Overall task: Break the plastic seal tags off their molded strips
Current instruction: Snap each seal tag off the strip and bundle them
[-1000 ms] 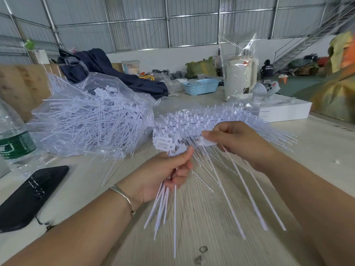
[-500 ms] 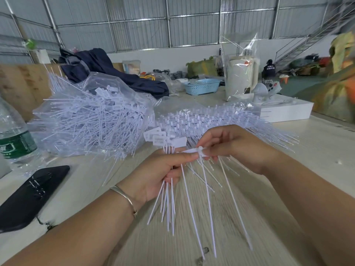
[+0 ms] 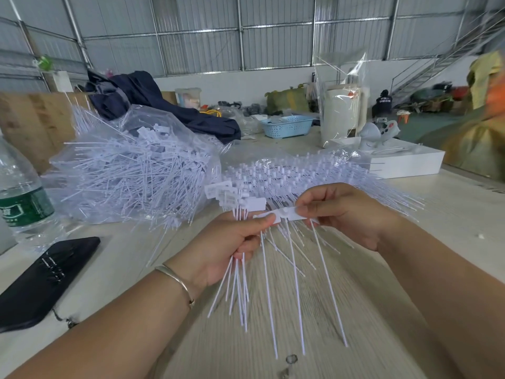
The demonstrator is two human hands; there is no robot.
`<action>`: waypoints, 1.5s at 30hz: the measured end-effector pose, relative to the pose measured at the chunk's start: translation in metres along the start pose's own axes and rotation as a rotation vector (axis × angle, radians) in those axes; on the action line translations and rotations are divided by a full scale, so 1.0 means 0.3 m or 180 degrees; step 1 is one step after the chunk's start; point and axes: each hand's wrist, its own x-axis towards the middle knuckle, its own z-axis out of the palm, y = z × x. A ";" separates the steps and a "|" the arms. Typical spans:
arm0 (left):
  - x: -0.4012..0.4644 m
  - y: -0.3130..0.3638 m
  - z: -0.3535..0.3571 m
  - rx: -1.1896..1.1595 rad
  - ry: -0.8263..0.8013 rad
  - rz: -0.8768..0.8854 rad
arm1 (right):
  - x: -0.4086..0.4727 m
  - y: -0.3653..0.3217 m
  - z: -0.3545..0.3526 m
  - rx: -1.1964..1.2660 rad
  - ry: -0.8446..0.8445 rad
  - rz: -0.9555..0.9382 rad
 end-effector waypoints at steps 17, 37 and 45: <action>-0.026 0.005 0.005 -0.0929 -0.1120 -0.0150 | -0.015 0.000 0.051 0.0852 -0.0629 -0.0102; -0.004 0.000 0.021 -0.0768 -0.0747 -0.0102 | -0.006 -0.001 0.101 0.0587 -0.0462 -0.0235; 0.010 0.004 0.004 -0.0717 0.0164 0.0035 | -0.010 -0.017 0.077 0.0109 0.0168 -0.0315</action>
